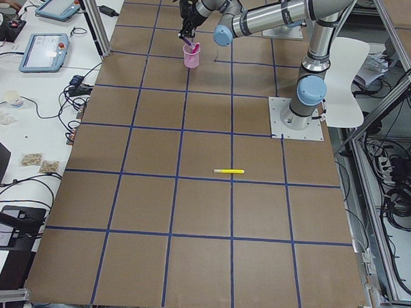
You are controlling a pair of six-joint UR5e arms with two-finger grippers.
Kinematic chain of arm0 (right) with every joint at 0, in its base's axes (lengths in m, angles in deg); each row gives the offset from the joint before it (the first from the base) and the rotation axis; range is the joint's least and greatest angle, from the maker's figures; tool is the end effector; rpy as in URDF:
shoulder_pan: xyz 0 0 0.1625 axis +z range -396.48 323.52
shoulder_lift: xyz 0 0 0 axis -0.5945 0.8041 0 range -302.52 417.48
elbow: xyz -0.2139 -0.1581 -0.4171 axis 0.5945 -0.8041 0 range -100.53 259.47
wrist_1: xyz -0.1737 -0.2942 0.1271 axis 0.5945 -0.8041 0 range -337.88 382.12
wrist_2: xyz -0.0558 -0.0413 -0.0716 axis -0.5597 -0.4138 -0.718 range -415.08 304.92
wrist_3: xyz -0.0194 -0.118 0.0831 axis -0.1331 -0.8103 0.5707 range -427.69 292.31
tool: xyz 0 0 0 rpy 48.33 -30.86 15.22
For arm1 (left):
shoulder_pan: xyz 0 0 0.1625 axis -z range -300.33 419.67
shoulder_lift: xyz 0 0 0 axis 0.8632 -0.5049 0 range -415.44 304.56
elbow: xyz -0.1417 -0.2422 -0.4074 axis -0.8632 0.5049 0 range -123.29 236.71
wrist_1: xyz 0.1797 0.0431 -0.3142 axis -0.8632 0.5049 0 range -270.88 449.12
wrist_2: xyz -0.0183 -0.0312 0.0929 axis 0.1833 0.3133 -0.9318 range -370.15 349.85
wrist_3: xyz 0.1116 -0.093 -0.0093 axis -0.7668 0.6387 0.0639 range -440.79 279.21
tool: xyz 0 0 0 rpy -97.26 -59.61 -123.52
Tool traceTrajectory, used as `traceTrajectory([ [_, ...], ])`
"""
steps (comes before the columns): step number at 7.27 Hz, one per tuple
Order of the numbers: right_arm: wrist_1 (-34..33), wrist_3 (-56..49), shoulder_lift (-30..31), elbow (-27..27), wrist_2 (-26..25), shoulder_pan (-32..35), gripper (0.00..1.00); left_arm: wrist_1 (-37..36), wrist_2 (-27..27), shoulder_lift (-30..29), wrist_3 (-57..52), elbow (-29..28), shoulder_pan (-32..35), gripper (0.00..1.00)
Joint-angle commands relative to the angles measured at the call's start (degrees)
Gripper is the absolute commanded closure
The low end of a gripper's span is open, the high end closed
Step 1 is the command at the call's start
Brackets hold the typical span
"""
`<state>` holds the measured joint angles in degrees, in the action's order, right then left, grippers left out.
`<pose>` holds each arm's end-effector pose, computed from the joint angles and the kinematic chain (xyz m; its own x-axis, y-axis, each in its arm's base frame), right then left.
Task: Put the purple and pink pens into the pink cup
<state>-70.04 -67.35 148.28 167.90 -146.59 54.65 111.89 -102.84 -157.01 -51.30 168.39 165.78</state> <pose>0.1382 -0.4403 0.5340 -0.9996 -0.0116 0.0259 -0.0137 0.9968 -0.0793 -0.2732 -0.4904 0.3963 -0.9549 -0.1730 0.2413 -0.2759 0.8173 -0.5058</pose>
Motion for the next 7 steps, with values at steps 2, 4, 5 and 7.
traceTrajectory([
  [2, 0.0, -0.2, 0.0, 0.3, 0.0, 0.4, 0.0, -2.3, -0.1, -2.3, -0.1, 0.0, 0.9, 1.0],
  [4, 0.1, -0.2, 0.1, 0.4, 0.2, 0.5, 0.0, -3.5, -0.2, -3.3, 0.2, 0.2, 1.9, 1.0],
  [5, 0.0, 0.0, -0.2, 0.5, 0.2, 1.0, 0.0, -3.5, -0.2, -3.3, 0.1, 0.6, 2.0, 1.0],
  [7, -0.8, 0.4, -0.5, 0.5, 3.7, 1.2, 0.0, -3.5, -0.3, -3.6, -0.1, 0.6, 2.0, 1.0],
])
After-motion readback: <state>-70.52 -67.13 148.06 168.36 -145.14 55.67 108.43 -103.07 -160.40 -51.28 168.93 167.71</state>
